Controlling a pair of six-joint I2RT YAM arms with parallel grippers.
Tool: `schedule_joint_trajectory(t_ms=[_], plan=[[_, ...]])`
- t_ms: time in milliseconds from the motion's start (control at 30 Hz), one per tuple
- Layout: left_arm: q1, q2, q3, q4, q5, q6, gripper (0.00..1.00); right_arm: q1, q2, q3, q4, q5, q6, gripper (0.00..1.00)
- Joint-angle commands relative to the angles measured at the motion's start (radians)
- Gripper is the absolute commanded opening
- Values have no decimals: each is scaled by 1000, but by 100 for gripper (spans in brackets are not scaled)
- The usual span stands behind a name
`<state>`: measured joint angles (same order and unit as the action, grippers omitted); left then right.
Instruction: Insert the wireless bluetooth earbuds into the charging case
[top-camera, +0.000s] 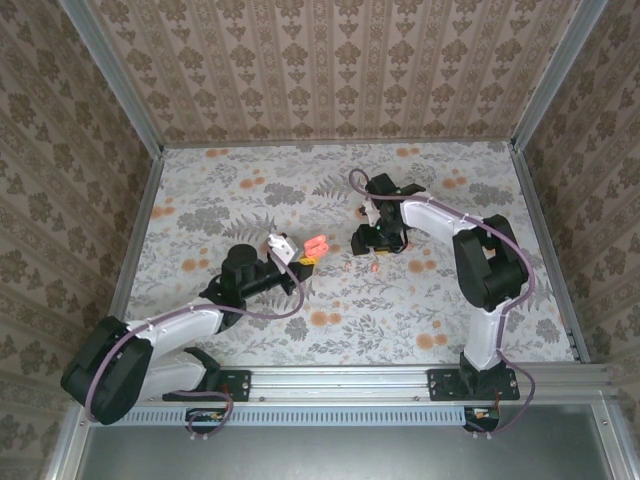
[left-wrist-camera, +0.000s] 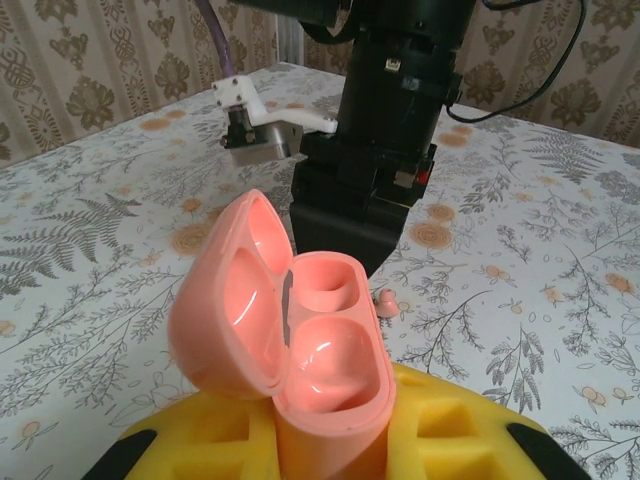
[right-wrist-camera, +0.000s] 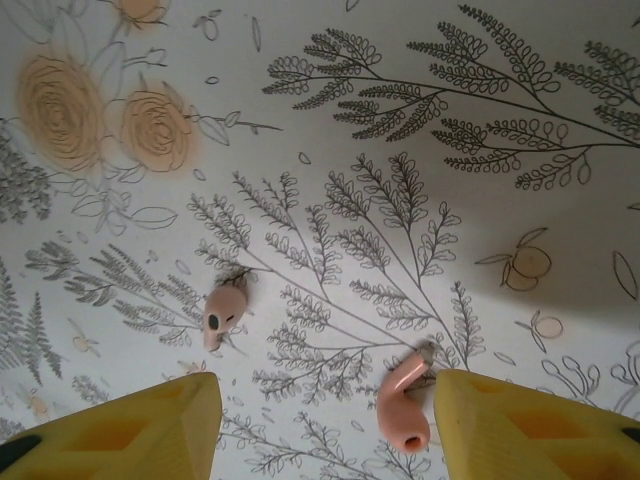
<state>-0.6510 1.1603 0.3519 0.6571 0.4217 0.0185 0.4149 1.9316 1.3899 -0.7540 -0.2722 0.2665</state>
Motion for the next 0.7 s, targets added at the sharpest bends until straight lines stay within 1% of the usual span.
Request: schedule_joint_trajectory(t_ms=[0,167,467,567,667], plan=[[16,-22,-7,-26,3,3,20,-1,43,41,-56,-26,18,59],[23,-28,-8,-32,6,6,20,3,80,66,-94,28,14,60],[25,-33,-10,-36,8,5,20,19,130,103,-125,-8,2,60],[25,-46,-16,-43,4,4,20,26,132,106,-147,7,0,60],[27,-61,-21,-56,-3,10,20,31,131,107,-156,-11,-10,59]])
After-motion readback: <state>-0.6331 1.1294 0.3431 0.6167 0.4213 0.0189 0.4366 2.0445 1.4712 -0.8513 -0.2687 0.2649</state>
